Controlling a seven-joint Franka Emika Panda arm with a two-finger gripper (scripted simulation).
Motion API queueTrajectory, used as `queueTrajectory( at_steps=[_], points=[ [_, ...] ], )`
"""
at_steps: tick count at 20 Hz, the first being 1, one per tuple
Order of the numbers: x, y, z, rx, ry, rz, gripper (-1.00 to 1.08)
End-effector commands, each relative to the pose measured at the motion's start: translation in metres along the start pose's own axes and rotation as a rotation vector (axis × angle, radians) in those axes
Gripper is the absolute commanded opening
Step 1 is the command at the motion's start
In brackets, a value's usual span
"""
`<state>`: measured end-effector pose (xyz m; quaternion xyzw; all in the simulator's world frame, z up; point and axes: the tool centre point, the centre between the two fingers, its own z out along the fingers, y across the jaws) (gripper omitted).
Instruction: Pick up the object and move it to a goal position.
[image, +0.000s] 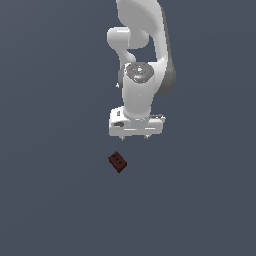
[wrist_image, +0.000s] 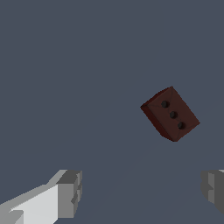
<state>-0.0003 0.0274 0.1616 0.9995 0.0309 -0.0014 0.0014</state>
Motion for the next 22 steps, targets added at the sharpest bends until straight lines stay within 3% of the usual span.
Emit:
queueTrajectory(
  at_steps=[1,22],
  points=[
    [0.0,0.0,0.0,0.0,0.0,0.0,1.0],
    [0.006,-0.001,-0.009,-0.002,0.016,-0.068,1.0]
  ],
)
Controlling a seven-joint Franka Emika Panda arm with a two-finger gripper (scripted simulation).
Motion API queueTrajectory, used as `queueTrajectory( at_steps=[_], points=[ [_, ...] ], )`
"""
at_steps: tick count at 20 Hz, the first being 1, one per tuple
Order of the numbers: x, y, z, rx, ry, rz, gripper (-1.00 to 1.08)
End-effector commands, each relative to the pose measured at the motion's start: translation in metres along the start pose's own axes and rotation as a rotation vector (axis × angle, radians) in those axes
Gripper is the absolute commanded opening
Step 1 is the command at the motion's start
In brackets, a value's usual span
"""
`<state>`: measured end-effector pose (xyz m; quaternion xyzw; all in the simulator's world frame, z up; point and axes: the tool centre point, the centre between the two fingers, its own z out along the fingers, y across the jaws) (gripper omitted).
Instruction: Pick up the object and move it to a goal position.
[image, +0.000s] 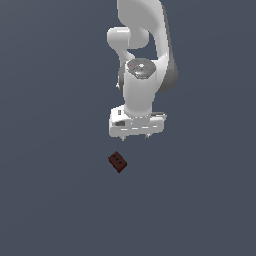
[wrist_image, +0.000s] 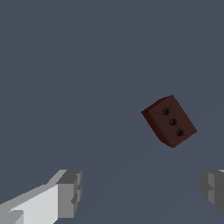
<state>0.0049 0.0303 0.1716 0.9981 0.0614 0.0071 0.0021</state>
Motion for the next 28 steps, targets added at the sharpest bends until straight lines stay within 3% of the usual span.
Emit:
queueTrajectory(
  at_steps=[1,10,28],
  points=[
    [0.001,0.002,0.002,-0.001,-0.001,-0.015,1.0],
    [0.009,0.019,0.02,-0.004,-0.005,-0.134,1.0],
    [0.028,0.071,0.081,0.004,-0.013,-0.504,1.0]
  ],
)
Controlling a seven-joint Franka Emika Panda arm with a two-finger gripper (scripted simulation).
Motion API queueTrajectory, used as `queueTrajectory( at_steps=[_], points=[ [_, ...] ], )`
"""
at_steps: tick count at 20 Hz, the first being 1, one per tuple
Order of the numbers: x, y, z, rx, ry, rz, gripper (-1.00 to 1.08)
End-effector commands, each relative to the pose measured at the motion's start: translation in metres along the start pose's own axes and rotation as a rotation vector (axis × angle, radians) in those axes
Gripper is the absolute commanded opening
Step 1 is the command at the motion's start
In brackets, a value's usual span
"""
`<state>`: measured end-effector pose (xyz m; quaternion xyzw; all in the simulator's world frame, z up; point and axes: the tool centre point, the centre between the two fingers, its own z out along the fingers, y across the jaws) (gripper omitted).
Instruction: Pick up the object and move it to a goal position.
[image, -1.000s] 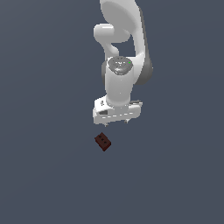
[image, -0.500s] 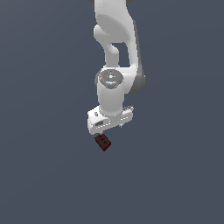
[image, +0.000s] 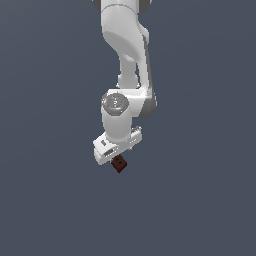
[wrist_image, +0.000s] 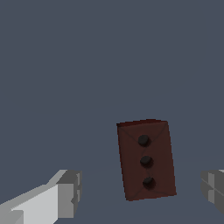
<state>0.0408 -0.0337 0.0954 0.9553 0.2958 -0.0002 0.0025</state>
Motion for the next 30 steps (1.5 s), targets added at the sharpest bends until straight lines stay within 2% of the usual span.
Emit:
queueTrajectory(
  at_steps=[1,8,16,25,30],
  points=[
    [-0.001,0.005,0.006,0.001,0.001,-0.04,1.0],
    [-0.003,0.014,0.017,0.004,0.002,-0.1,1.0],
    [-0.004,0.015,0.021,0.005,0.002,-0.105,1.0],
    [-0.005,0.014,0.061,0.005,0.002,-0.109,1.0],
    [-0.004,0.015,0.069,0.005,0.002,-0.11,1.0]
  ],
)
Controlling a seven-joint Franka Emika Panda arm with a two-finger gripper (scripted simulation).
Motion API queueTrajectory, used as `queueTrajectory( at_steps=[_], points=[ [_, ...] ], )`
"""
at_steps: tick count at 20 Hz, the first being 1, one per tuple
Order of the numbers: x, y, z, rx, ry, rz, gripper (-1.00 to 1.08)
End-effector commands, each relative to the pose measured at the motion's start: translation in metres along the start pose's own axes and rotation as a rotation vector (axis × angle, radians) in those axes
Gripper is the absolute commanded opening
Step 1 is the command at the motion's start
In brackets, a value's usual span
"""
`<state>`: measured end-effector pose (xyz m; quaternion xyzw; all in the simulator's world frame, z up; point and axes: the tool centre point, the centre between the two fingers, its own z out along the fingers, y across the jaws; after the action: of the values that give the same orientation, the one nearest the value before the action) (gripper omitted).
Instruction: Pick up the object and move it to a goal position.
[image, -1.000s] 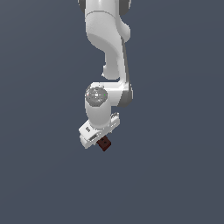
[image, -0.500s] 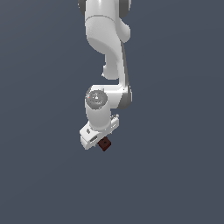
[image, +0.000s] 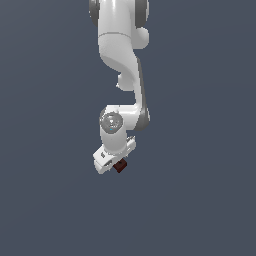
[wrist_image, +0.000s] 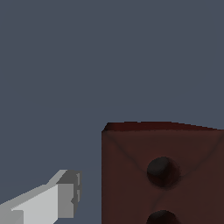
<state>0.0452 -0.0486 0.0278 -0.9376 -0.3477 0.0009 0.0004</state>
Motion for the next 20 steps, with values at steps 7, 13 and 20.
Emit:
queueTrajectory(
  at_steps=[7,13,20],
  points=[
    [0.001,0.001,0.001,-0.001,0.001,0.0,-1.0],
    [0.0,0.001,0.0,-0.001,0.001,0.0,-1.0],
    [-0.003,0.019,-0.012,-0.001,0.001,0.0,-1.0]
  ],
)
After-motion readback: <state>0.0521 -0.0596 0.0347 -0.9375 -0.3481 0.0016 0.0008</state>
